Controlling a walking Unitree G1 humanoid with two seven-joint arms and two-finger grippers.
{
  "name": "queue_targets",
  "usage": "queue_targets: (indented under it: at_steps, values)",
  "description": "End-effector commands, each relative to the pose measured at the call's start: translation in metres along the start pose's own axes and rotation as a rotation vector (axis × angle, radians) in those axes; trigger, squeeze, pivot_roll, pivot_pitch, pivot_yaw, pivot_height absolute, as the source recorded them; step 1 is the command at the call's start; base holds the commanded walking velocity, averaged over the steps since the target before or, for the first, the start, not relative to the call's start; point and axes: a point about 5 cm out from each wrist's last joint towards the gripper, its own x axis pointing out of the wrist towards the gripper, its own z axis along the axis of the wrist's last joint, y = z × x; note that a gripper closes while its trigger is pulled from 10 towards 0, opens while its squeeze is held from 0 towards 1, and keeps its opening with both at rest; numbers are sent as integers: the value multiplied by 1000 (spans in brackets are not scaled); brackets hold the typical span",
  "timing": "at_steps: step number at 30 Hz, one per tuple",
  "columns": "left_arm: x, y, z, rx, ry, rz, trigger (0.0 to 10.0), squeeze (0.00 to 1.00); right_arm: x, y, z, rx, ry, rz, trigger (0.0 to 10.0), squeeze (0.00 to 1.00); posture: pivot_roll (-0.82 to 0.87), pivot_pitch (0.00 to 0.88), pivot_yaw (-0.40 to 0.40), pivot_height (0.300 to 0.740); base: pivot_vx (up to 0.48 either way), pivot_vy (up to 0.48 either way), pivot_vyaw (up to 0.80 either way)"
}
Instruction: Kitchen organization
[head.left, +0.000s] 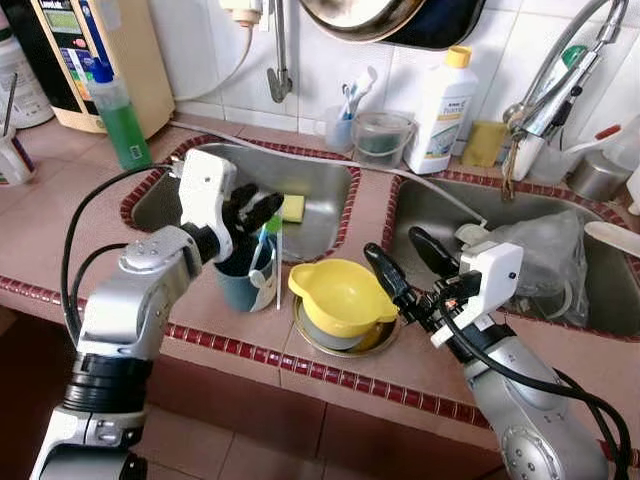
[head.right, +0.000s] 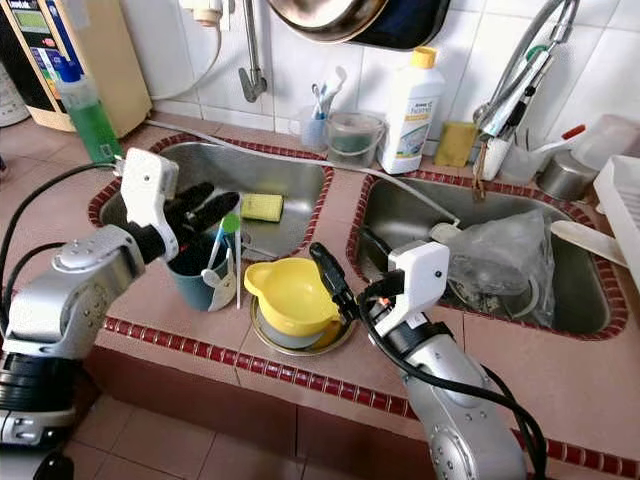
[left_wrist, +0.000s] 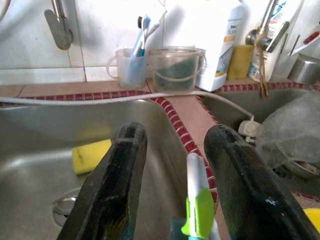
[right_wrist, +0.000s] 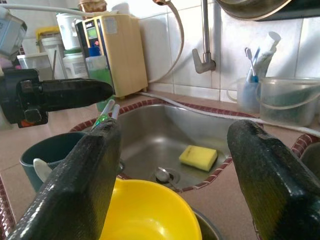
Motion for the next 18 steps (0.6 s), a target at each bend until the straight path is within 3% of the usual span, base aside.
queue_targets:
  at_steps: [1,12,13,14,15,18]
  values:
    - [0,3,3,10,-1,-4,10000,1000,-2,2,4,-9,-8,6,10000,0,-74,36,29,740,0,0,0]
    - [1,2,3,7,19,-60,10000,1000,-2,1,5,-15,-2,11,10000,0,-72,36,22,740,0,0,0]
    - [1,1,2,1,25,-67,10000,647,-1,1,5,-16,-2,12,10000,0,-72,36,21,740,0,0,0]
    - [1,1,2,-7,31,-73,10000,647,-1,1,5,-17,-2,12,10000,0,-71,36,21,740,0,0,0]
    - [1,-1,-1,-9,45,-91,10000,0,-1,1,5,-14,-1,14,10000,0,-71,36,21,740,0,0,0]
    - [2,-4,-7,10,81,-110,10000,0,-1,2,5,-13,0,21,10000,0,-69,35,21,740,0,0,0]
